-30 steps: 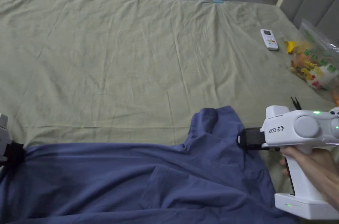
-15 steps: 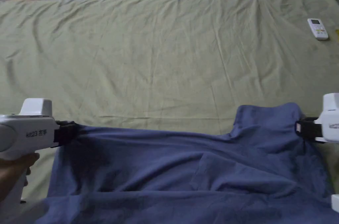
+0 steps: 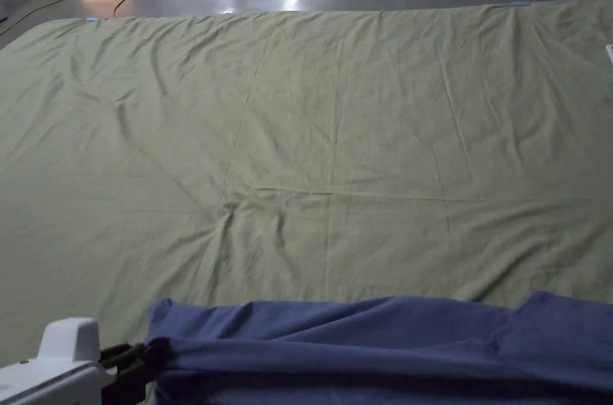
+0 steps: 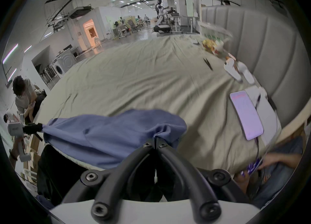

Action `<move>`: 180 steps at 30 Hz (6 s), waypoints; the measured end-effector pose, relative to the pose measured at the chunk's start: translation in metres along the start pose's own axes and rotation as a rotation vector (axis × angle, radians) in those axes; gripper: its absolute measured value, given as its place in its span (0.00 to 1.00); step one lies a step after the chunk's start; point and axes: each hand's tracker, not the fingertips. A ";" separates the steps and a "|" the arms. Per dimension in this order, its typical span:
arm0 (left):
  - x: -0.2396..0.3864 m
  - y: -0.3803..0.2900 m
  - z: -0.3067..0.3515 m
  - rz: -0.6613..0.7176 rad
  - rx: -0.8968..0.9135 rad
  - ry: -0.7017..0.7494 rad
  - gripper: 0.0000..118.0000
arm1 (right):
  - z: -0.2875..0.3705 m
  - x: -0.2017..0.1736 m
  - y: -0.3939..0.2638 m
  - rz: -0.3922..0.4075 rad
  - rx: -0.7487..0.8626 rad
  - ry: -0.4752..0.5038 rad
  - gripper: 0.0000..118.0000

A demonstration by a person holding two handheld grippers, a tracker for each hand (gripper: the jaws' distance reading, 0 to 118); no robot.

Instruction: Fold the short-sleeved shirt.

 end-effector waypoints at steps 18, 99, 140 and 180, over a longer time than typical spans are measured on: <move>0.042 0.019 0.111 -0.121 0.502 0.173 0.80 | 0.059 -0.027 0.001 0.042 0.314 -0.022 0.57; -0.079 0.074 -0.008 0.516 0.268 -0.281 0.09 | 0.119 -0.134 -0.018 0.031 0.445 0.139 0.00; 0.224 -0.011 -0.176 0.260 -0.094 -0.457 0.02 | 0.135 -0.061 -0.056 -0.100 0.397 0.033 0.00; -0.026 0.070 0.008 0.592 0.242 -0.449 0.12 | 0.112 -0.079 -0.052 -0.039 0.366 0.126 0.00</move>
